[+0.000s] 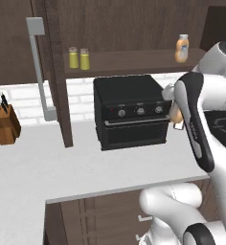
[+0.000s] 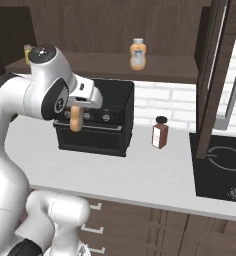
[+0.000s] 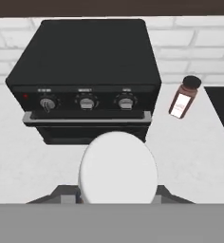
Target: Put the shaker and condiment bottle from the counter next to their counterparts in the cabinet.
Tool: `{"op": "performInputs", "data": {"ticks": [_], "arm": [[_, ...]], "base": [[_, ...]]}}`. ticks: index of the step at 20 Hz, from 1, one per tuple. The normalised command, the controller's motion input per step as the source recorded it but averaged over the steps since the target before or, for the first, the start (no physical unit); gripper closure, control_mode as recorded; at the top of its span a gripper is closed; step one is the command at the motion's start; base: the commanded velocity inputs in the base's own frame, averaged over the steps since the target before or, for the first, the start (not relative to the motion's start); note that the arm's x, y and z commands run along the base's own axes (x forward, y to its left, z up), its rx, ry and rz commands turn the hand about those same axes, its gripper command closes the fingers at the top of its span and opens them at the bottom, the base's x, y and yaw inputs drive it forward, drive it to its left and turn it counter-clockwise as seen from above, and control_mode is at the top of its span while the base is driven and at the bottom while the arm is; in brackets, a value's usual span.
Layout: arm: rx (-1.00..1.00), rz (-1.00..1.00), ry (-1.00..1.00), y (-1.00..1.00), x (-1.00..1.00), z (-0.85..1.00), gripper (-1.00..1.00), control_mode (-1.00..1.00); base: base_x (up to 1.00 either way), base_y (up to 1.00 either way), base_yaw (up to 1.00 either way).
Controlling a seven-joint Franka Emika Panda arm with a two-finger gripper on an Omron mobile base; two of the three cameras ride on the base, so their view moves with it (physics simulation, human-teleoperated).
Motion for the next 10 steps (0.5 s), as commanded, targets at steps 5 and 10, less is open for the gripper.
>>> {"op": "performInputs", "data": {"ticks": [5,10], "arm": [[0.00,-0.04,-0.31,-0.04,-0.33,0.40,1.00,-1.00],[0.00,-0.05,-0.16,0.00,-0.01,0.73,1.00,-1.00]], "base": [[0.00,0.00,0.00],[0.00,0.00,0.00]]}}
